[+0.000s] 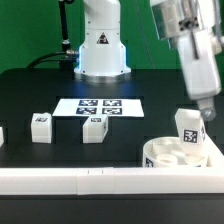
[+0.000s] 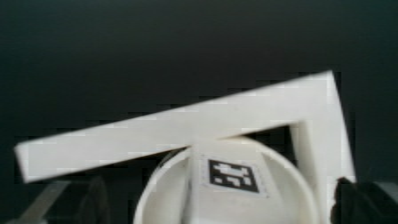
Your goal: Assemble stool
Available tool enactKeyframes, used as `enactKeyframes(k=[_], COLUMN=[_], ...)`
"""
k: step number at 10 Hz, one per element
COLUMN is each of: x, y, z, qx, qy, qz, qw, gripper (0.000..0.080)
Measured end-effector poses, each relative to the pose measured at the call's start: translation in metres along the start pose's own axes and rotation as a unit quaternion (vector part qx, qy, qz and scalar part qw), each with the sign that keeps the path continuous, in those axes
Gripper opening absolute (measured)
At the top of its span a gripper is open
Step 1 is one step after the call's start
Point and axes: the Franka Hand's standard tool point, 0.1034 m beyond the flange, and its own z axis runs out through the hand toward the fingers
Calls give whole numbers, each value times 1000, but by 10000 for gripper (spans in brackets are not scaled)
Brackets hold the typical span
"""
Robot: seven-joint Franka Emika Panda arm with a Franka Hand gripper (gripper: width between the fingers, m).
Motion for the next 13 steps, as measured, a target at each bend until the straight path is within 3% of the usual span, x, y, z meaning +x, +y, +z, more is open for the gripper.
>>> enactKeyframes(k=[2,5,7,9,12,13], x=[3,3,2,1,4,4], y=[1,2,1,-2,-2,-2], z=[4,4,1,-2,-2,-2], qx=[-1,-7,-27,-43,-45,-48], qy=[2,4,7,14,11,10], qz=[-96,-265,-406,-548,-637,-685], qw=[995,964,913,835,769,727], gripper=[648,649,649,649,649,649])
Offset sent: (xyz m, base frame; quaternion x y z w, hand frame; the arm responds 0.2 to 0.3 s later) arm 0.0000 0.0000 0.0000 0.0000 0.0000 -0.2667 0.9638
